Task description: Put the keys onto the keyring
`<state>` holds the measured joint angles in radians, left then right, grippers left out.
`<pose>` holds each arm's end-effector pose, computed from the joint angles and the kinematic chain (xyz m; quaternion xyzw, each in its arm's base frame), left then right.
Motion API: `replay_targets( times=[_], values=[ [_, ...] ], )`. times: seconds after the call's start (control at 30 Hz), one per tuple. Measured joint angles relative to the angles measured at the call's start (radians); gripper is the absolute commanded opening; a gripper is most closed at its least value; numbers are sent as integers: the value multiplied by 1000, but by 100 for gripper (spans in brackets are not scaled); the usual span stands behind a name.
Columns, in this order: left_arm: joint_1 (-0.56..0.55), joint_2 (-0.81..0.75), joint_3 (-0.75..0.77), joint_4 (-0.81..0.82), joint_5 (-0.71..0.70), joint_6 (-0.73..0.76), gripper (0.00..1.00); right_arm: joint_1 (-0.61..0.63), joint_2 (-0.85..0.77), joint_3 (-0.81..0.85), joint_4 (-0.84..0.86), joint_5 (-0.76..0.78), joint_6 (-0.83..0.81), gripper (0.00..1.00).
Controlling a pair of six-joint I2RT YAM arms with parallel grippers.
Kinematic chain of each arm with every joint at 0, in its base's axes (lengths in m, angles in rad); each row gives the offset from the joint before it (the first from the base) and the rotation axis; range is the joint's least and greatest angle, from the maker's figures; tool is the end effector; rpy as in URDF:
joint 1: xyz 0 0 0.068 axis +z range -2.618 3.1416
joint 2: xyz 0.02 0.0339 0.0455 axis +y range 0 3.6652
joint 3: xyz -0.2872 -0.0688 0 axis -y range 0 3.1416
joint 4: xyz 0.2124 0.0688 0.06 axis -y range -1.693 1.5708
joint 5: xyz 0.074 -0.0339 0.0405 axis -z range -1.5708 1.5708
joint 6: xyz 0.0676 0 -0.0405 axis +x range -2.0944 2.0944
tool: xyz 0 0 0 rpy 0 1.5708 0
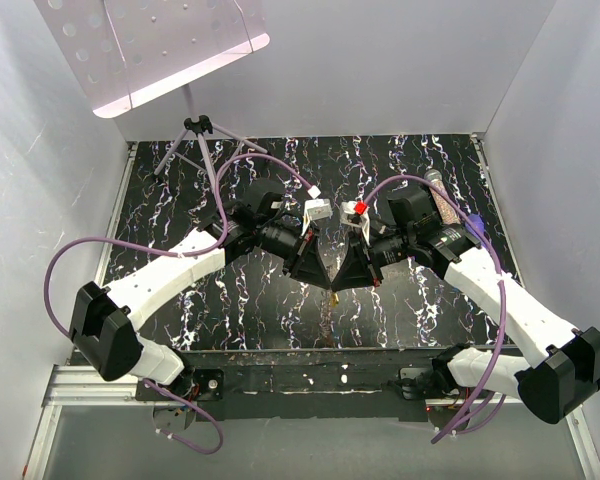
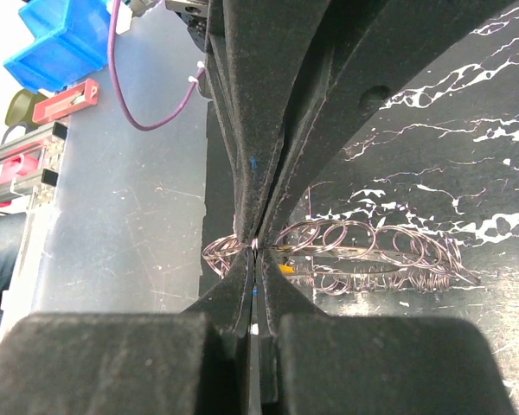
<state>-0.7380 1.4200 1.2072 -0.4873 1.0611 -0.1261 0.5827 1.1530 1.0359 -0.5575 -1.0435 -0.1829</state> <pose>0.1667 -0.2313 0.3423 0.4390 0.6815 -0.5690 0.1382 0.1397 0.1620 0.3433 -0.4922 0.6441 0.5148 0.2789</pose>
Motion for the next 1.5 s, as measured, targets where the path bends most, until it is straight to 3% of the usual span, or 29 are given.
replay_targets(
  times=[0.1, 0.17, 0.43, 0.8, 1.03, 1.17, 1.23, 1.5],
  values=[
    [-1, 0, 0, -5, 0, 5, 0, 0, 0, 0, 1, 0, 14, 26],
    [-2, 0, 1, -11, -2, 6, 0, 0, 0, 0, 10, -5, 28, 35],
    [-6, -46, -117, 169, -26, -103, 0, -67, -20, 0, 67, -67, 58, 41],
    [-6, -203, -412, 773, -76, -380, 0, -92, -115, -41, 197, -170, 154, 42],
    [-6, -216, -482, 1033, -108, -486, 0, -96, -120, -65, 275, -151, 258, 41],
    [-6, -217, -497, 1096, -114, -522, 0, -98, -120, -72, 298, -137, 311, 36],
    [-6, -219, -498, 1107, -117, -530, 0, -98, -121, -72, 304, -134, 328, 29],
    [-6, -231, -499, 1109, -128, -533, 0, -98, -128, -72, 290, -130, 343, 21]
  ],
)
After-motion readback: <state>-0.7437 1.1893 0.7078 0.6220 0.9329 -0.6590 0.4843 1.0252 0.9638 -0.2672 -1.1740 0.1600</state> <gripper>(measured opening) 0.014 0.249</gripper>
